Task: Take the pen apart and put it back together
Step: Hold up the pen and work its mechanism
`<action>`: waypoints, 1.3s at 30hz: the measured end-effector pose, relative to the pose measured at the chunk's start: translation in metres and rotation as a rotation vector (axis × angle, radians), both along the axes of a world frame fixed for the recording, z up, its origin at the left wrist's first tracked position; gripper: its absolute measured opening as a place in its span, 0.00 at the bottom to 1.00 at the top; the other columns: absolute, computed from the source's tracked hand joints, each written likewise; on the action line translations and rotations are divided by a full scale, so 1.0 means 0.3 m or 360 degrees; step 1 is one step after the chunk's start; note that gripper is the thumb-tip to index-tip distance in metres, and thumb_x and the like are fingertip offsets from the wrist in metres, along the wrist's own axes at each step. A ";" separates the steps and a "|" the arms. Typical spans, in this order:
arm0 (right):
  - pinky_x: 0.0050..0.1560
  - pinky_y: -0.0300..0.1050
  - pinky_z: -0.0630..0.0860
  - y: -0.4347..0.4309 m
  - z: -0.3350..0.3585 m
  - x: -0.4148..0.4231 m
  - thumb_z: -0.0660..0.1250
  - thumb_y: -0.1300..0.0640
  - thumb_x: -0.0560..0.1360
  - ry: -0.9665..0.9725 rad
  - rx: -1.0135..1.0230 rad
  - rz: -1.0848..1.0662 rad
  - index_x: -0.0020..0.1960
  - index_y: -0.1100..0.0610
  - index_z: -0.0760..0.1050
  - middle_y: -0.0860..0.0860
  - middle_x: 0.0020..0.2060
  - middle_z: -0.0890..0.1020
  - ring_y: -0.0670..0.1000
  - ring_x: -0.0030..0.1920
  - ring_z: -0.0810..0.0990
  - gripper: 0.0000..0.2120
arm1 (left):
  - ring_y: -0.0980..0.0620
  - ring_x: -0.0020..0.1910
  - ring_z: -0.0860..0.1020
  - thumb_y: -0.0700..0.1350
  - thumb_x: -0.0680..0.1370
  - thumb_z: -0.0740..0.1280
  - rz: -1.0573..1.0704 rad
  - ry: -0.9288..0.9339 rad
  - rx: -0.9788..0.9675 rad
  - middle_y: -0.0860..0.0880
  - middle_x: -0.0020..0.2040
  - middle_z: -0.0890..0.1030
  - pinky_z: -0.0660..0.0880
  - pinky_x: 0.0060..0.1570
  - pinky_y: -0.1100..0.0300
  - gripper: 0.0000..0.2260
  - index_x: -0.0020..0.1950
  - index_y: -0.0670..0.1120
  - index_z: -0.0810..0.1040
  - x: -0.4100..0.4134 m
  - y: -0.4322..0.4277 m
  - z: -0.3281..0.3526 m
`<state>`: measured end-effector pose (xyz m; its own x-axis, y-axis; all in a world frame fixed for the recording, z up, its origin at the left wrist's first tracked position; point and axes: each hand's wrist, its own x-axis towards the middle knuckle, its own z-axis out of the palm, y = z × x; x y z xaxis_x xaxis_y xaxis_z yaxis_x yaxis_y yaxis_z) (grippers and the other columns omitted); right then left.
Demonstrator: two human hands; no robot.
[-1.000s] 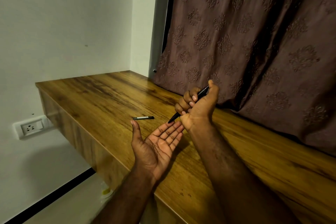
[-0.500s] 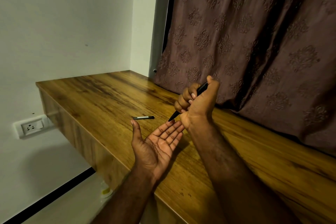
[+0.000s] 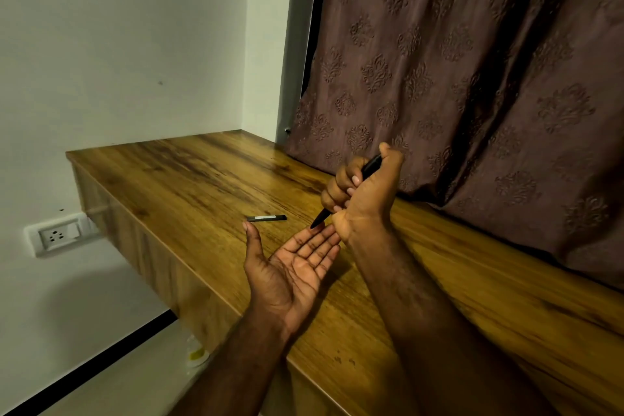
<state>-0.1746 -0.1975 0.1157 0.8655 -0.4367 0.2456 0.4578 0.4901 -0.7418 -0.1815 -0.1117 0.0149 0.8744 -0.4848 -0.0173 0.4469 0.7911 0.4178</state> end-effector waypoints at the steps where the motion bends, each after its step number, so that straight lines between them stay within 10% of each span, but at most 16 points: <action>1: 0.27 0.36 0.50 0.001 0.000 0.000 0.51 0.41 0.76 0.0005 -0.0005 -0.0011 0.26 0.56 0.57 0.49 0.18 0.55 0.48 0.20 0.49 0.26 | 0.37 0.57 0.80 0.73 0.66 0.57 0.0000 -0.0004 -0.0001 0.31 0.59 0.79 0.72 0.59 0.46 0.47 0.62 0.31 0.73 -0.001 0.000 0.001; 15: 0.24 0.37 0.56 0.006 0.024 -0.005 0.53 0.39 0.77 0.0101 -0.0013 0.0030 0.36 0.56 0.67 0.49 0.23 0.63 0.46 0.21 0.59 0.22 | 0.37 0.56 0.81 0.73 0.66 0.57 0.0000 -0.0023 -0.0009 0.31 0.58 0.79 0.72 0.60 0.46 0.46 0.61 0.32 0.74 0.004 0.000 -0.004; 19: 0.30 0.44 0.70 0.015 0.047 0.006 0.55 0.58 0.80 0.0160 -0.0180 -0.0029 0.44 0.57 0.68 0.52 0.29 0.70 0.49 0.27 0.70 0.07 | 0.37 0.56 0.81 0.73 0.66 0.57 -0.0010 -0.0038 -0.0010 0.31 0.58 0.79 0.72 0.61 0.46 0.46 0.61 0.31 0.75 0.006 0.000 -0.005; 23: 0.52 0.53 0.73 0.004 0.056 0.004 0.55 0.55 0.82 0.0217 -0.0807 -0.0352 0.53 0.54 0.68 0.49 0.36 0.84 0.50 0.46 0.79 0.05 | 0.37 0.58 0.80 0.73 0.65 0.57 -0.0023 -0.0035 -0.0018 0.31 0.60 0.79 0.71 0.63 0.46 0.47 0.62 0.32 0.74 0.009 -0.001 -0.008; 28: 0.39 0.42 0.74 -0.016 0.071 -0.031 0.57 0.59 0.82 0.0090 -0.1083 -0.0423 0.73 0.45 0.56 0.49 0.39 0.83 0.46 0.37 0.80 0.23 | 0.36 0.58 0.80 0.73 0.65 0.58 -0.0016 -0.0018 -0.0035 0.31 0.60 0.78 0.71 0.63 0.46 0.47 0.62 0.31 0.74 0.008 0.001 -0.007; 39: 0.29 0.42 0.78 -0.001 0.012 -0.008 0.61 0.60 0.80 0.0025 -0.1096 -0.0546 0.70 0.47 0.60 0.55 0.40 0.84 0.50 0.35 0.82 0.22 | 0.36 0.59 0.79 0.74 0.68 0.56 -0.0013 0.0051 -0.0092 0.31 0.61 0.78 0.72 0.61 0.46 0.47 0.64 0.32 0.72 0.011 0.007 -0.009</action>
<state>-0.1771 -0.1979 0.1194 0.7146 -0.4344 0.5482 0.4878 -0.2522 -0.8357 -0.1781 -0.1096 0.0123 0.8700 -0.4927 -0.0173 0.4657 0.8098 0.3570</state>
